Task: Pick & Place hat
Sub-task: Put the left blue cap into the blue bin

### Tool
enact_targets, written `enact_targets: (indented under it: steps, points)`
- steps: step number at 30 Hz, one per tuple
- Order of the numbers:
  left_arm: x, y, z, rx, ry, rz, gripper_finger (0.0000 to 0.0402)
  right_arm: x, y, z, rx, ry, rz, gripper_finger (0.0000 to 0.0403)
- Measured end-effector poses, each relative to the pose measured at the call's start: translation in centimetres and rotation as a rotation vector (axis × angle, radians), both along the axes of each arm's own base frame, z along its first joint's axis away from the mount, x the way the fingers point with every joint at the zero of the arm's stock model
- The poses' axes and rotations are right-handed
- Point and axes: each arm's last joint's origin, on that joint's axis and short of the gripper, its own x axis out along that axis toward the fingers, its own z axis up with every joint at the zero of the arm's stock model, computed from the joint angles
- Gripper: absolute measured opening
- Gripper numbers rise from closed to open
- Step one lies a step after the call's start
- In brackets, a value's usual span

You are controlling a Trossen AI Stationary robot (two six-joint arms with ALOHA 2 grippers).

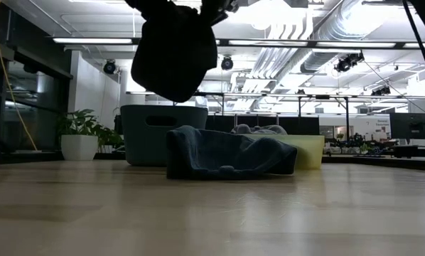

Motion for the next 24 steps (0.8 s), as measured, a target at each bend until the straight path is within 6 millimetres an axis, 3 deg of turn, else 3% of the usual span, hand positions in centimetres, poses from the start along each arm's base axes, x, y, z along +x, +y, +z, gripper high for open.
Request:
enact_targets:
  steps: [4, 14, 24]
  points:
    - [-0.1, 1.3, -0.2, -0.054, -0.070, 0.017, 0.0001, -1.4, 0.1, 0.9, 0.001, 0.005, -0.079, 0.0202]
    - [-1.9, 6.5, -0.6, -0.170, -0.137, 0.015, 0.0000, -4.3, 1.2, 2.4, 0.049, 0.025, -0.145, 0.0204]
    - [-3.5, 10.7, -0.8, -0.329, -0.254, -0.172, 0.0000, -4.7, 2.0, 2.2, 0.070, 0.057, -0.172, 0.0204]
